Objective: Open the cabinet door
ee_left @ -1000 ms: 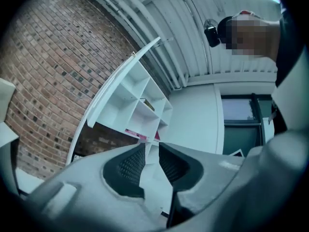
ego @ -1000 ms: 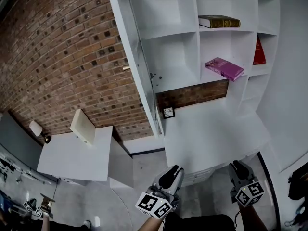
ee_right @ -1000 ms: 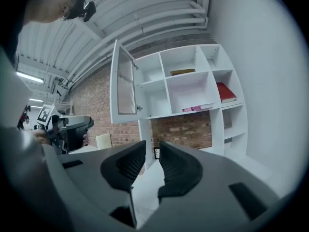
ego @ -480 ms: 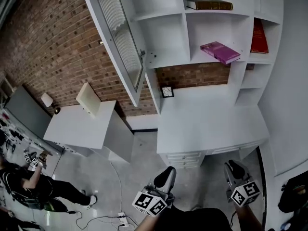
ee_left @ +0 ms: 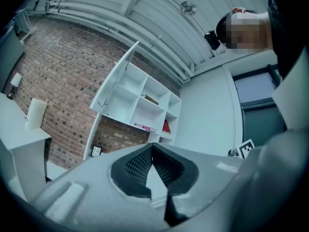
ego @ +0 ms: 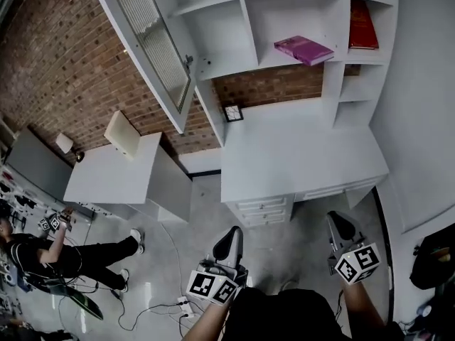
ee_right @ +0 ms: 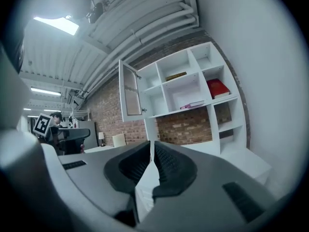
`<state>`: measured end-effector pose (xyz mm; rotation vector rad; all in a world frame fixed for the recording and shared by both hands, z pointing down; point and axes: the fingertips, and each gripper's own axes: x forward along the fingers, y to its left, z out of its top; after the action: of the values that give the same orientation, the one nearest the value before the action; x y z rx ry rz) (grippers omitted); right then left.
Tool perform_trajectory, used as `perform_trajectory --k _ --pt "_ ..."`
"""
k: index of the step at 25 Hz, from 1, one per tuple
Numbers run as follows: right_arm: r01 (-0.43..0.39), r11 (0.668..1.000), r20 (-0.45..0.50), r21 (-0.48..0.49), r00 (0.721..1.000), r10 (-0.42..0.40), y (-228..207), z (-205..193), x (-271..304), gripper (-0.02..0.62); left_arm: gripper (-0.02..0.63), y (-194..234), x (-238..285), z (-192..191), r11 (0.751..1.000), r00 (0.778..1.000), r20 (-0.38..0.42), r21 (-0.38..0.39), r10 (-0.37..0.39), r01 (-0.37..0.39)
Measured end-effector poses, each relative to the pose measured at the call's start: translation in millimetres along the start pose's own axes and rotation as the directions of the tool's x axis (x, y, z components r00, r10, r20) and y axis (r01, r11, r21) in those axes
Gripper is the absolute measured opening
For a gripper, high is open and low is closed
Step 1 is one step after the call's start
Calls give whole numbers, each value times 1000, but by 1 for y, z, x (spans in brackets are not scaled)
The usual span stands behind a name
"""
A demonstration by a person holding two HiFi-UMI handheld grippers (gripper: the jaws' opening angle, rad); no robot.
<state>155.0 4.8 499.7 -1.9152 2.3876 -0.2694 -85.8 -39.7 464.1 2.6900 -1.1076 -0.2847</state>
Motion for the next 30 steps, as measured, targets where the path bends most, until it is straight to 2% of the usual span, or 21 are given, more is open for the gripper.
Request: perform_trajectory --k 5,8,14,20,24,30 --pt "-4 999 6 38 1000 4 9 -8 -1 12 20 6 1 1 1000 1000 -3 -20 14 -14" --pt "-6 1000 1 11 1000 6 13 -3 -2 12 20 11 0 2 999 999 5 -22 36 -36" --pt "71 997 11 -29 997 -71 2 7 5 12 20 11 4 0 998 998 23 13 61 -61" --pt "71 995 15 -74 997 -70 -8 16 3 2 20 16 7 -4 993 993 2 41 115 -115" --pt "84 991 5 -99 996 -84 -18 14 -5 2 20 9 11 -2 994 996 14 50 92 -92" --pt "99 988 -3 -116 995 -100 -25 12 -15 2 20 3 10 -7 996 996 24 20 82 -82"
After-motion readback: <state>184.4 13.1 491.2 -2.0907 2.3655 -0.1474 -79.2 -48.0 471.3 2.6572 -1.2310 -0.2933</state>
